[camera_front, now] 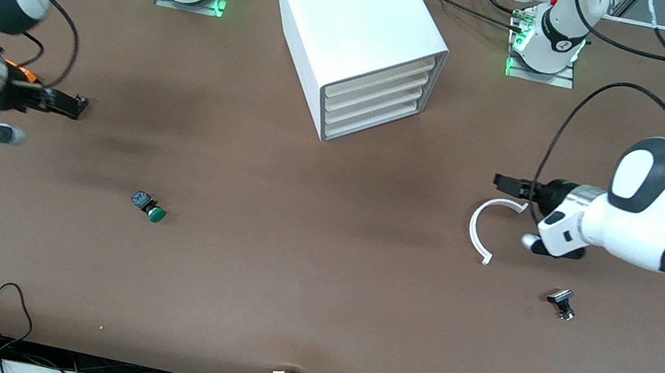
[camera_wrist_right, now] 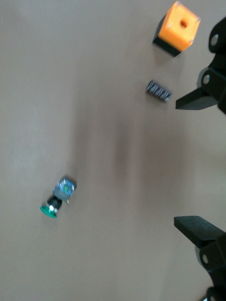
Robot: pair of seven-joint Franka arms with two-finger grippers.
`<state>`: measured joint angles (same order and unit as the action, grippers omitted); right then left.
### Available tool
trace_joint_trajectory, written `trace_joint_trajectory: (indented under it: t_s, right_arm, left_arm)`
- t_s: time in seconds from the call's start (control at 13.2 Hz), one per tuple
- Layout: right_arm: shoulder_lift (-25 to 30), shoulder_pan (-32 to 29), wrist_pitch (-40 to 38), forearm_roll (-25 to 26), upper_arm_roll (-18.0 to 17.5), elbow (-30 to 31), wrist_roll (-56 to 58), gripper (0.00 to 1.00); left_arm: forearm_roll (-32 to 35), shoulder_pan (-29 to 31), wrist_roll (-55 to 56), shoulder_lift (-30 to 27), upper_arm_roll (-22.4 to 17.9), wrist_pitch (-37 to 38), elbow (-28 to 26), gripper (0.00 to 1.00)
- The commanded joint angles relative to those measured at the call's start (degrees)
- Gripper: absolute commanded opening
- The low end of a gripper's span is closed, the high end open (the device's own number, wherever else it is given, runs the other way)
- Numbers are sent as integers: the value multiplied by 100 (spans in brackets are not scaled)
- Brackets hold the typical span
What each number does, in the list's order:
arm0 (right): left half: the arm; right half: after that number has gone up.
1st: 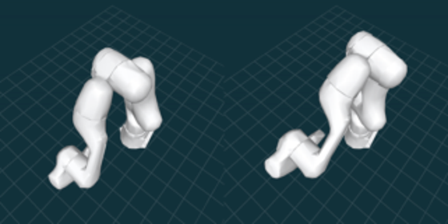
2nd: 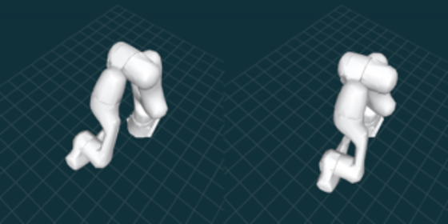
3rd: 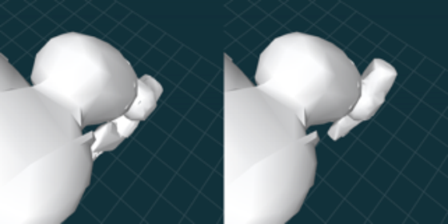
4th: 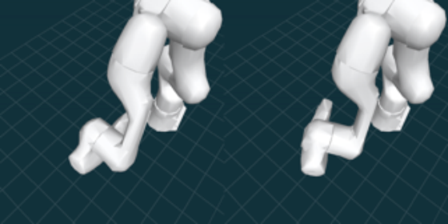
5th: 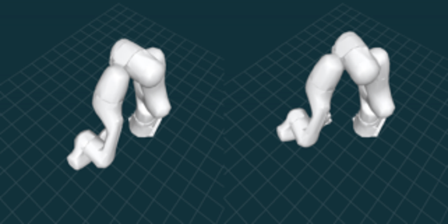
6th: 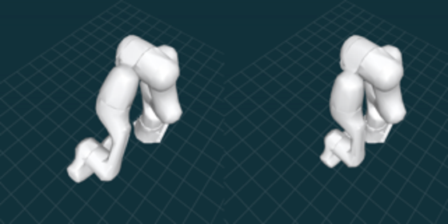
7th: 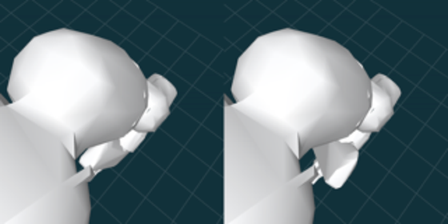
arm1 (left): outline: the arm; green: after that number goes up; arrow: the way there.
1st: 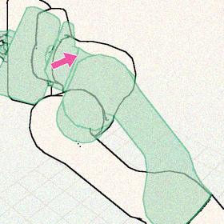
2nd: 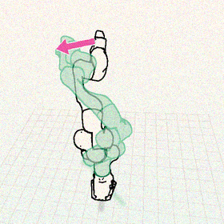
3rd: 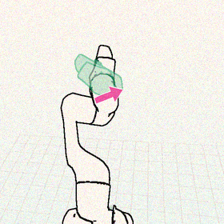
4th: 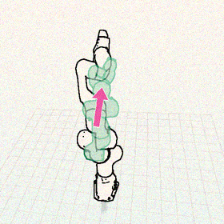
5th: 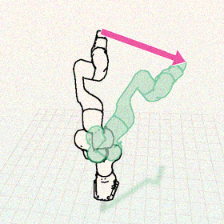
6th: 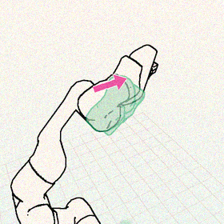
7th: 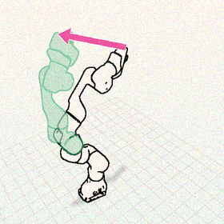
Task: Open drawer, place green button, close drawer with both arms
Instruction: 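Grasp the drawer handle with the left gripper while the right gripper grasps the button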
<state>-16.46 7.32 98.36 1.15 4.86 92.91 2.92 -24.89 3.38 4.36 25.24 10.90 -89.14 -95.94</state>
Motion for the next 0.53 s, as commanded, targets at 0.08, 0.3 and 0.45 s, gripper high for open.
trace_joint_trajectory:
  t_s: [0.08, 0.3, 0.45]
  right_arm:
    - [-498, 314, -10, 69, -20, -458, 41, 100]
    - [-586, 401, 25, 52, -46, -458, 51, 100]
    - [-674, 594, 113, 69, -46, -467, 94, 100]
  left_arm:
    - [-981, 23, -1861, 288, 157, -759, -853, 100]
    - [-1674, -30, -3359, 578, 403, -1648, -1540, 100]
    - [-2498, -117, -4272, 789, 640, -2027, -1926, 99]
